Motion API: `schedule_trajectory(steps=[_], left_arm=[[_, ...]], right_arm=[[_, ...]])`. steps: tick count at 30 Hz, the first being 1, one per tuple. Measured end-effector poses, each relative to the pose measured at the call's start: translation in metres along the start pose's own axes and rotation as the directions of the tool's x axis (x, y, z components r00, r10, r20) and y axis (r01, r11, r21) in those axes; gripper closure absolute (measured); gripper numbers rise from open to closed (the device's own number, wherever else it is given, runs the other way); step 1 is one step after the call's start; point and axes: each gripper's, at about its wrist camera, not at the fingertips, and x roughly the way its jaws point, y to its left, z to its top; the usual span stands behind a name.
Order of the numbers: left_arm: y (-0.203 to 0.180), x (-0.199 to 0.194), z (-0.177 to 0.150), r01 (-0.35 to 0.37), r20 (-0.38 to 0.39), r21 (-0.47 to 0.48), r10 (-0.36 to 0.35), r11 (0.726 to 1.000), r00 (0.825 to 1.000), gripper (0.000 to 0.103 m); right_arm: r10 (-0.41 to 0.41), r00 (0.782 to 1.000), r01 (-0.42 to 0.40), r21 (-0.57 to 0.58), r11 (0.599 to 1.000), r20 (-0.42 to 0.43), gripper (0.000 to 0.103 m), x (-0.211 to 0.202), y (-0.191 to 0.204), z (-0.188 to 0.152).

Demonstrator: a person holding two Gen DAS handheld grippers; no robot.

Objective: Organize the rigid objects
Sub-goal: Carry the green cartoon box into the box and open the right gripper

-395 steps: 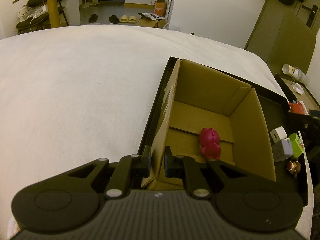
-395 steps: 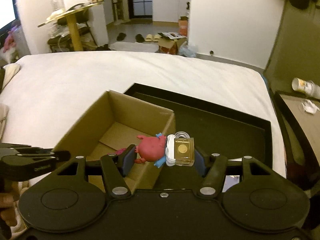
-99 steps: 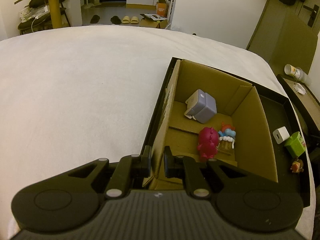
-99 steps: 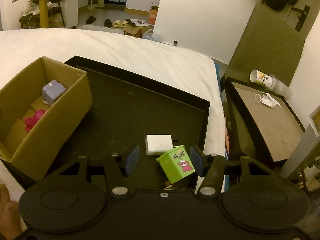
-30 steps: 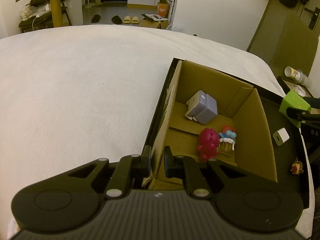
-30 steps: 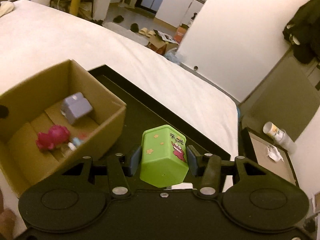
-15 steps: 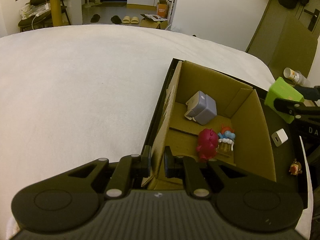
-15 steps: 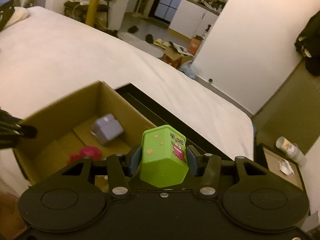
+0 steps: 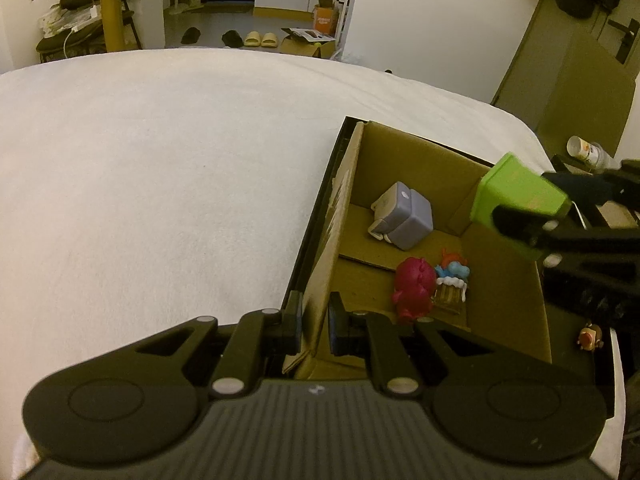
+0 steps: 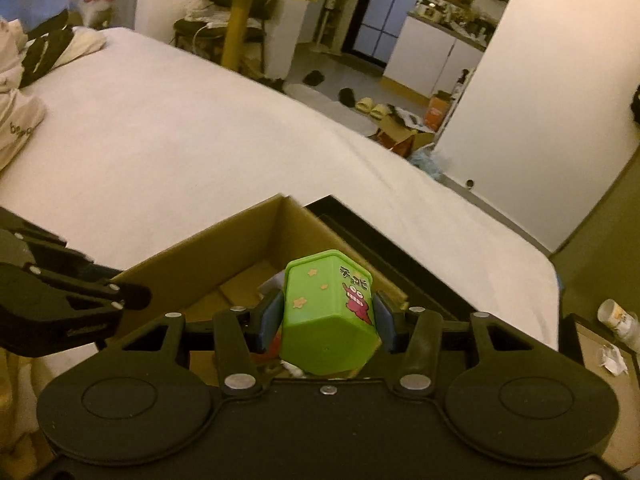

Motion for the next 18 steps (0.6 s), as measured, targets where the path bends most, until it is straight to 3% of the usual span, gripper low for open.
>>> schedule_trajectory(steps=[9, 18], left_arm=[[0.001, -0.002, -0.004, -0.003, 0.015, -0.012, 0.003, 1.000, 1.000, 0.092], [0.004, -0.004, -0.002, 0.005, 0.012, -0.025, -0.005, 1.000, 1.000, 0.091]], right_arm=[[0.018, 0.999, -0.020, -0.033, 0.999, -0.034, 0.055, 0.011, 0.010, -0.007], [-0.016, 0.997, 0.011, -0.076, 0.997, -0.071, 0.055, 0.028, 0.020, -0.011]])
